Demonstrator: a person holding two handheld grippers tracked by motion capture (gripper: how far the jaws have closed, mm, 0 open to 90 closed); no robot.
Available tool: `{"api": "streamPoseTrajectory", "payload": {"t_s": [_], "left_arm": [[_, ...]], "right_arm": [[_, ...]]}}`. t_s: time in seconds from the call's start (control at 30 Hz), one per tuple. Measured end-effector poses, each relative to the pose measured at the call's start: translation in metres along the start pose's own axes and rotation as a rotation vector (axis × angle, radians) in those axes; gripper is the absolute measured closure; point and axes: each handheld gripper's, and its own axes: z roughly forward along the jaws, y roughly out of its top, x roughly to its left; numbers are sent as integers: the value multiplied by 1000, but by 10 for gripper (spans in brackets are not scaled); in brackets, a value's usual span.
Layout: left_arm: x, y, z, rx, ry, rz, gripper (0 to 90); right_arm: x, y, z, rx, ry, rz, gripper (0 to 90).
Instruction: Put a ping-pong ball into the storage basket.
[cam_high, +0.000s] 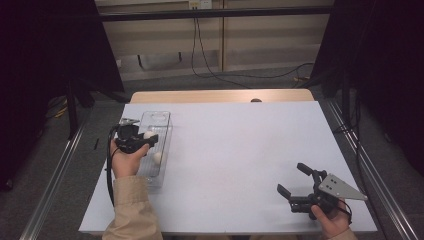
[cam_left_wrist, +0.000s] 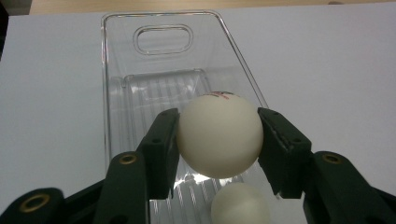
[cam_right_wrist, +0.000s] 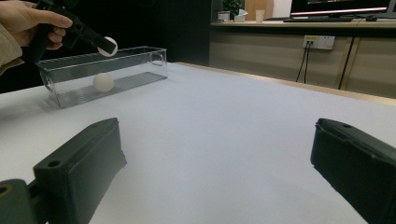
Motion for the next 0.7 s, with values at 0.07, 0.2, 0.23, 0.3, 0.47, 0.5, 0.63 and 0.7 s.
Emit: {"api": "streamPoseTrajectory", "payload": {"t_s": [0.07, 0.2, 0.23, 0.3, 0.47, 0.5, 0.63, 0.7], "left_arm": [[0, 0, 0, 5, 10, 6, 508], [0, 0, 1, 8, 20, 9, 507], [0, 0, 1, 10, 19, 8, 507], [0, 0, 0, 8, 20, 8, 507], [0, 0, 1, 5, 30, 5, 496], [0, 0, 1, 4, 35, 7, 482], [1, 0, 0, 0, 42, 9, 456], [0, 1, 0, 0, 43, 10, 444]], "right_arm": [[0, 0, 0, 1, 0, 0, 15], [0, 0, 0, 0, 1, 0, 15], [0, 0, 0, 0, 1, 0, 15], [0, 0, 0, 0, 1, 0, 15], [0, 0, 0, 0, 0, 1, 15], [0, 0, 0, 0, 1, 1, 15], [0, 0, 0, 0, 0, 0, 15], [0, 0, 0, 0, 0, 0, 15]]}}
